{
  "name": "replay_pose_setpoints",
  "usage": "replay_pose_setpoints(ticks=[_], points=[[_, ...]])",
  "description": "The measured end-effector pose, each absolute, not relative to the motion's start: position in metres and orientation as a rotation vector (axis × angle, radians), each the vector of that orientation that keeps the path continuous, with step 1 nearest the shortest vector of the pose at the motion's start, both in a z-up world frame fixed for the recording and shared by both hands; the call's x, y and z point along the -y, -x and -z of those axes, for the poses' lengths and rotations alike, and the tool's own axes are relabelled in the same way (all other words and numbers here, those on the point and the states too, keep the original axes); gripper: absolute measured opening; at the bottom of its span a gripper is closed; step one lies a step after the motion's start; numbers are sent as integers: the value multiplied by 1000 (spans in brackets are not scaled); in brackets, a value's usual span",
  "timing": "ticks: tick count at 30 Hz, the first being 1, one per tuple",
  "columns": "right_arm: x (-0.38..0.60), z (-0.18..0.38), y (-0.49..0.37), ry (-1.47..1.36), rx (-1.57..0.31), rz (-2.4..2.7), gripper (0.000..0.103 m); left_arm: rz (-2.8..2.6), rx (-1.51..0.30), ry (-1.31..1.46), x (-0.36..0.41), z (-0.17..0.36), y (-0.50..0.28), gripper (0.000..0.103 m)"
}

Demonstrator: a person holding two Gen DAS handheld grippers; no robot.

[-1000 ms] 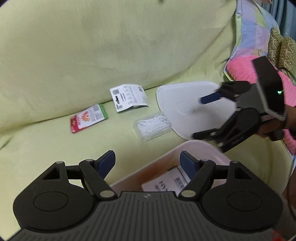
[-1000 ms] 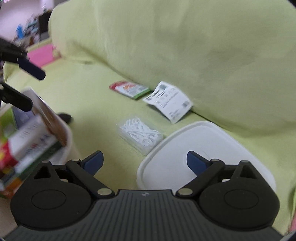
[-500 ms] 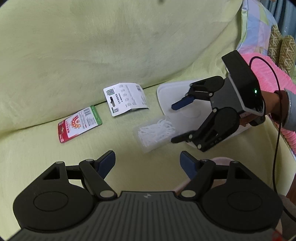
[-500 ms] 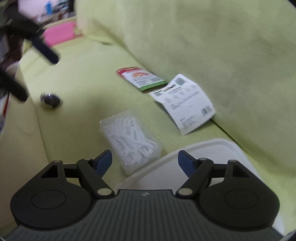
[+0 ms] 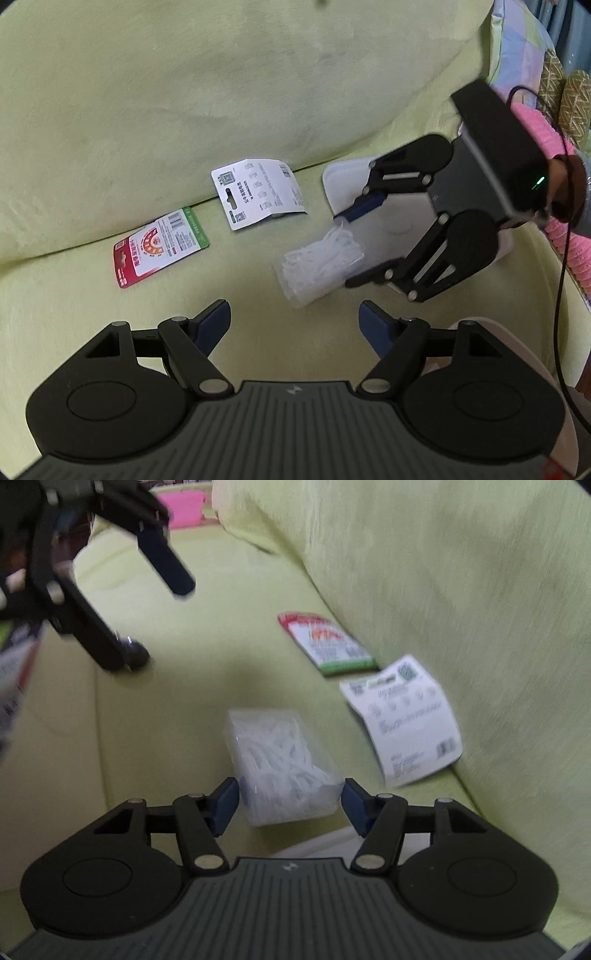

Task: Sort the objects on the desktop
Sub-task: 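Move the right gripper to the clear box of white floss picks, then grasp the clear floss-pick box with the right gripper and lift it, then carry the floss-pick box over the white bin with the right gripper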

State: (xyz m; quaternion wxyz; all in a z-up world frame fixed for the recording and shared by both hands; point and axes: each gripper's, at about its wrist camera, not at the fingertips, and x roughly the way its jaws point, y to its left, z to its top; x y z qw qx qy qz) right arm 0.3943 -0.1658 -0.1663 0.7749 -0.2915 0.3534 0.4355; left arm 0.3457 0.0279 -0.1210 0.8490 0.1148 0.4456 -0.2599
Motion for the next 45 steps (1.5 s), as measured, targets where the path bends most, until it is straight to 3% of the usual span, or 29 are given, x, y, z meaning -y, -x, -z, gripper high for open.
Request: replay_pose_setpoints(ticks=[7,21,37,45], points=[[145,144,-392,675,-773,-927,53,547,-930,-207,-36,116,-338,77],[130,157,-393,697,-846,-862,51,543,-929,-155,-50,116,-323,77],[151,42,-302,732,-695,-875,51,567,-884,-101,-55,82,-268,77],[132,32,-232,944,-792,-991,51,602,-885,-76,-48,78,-214,77]])
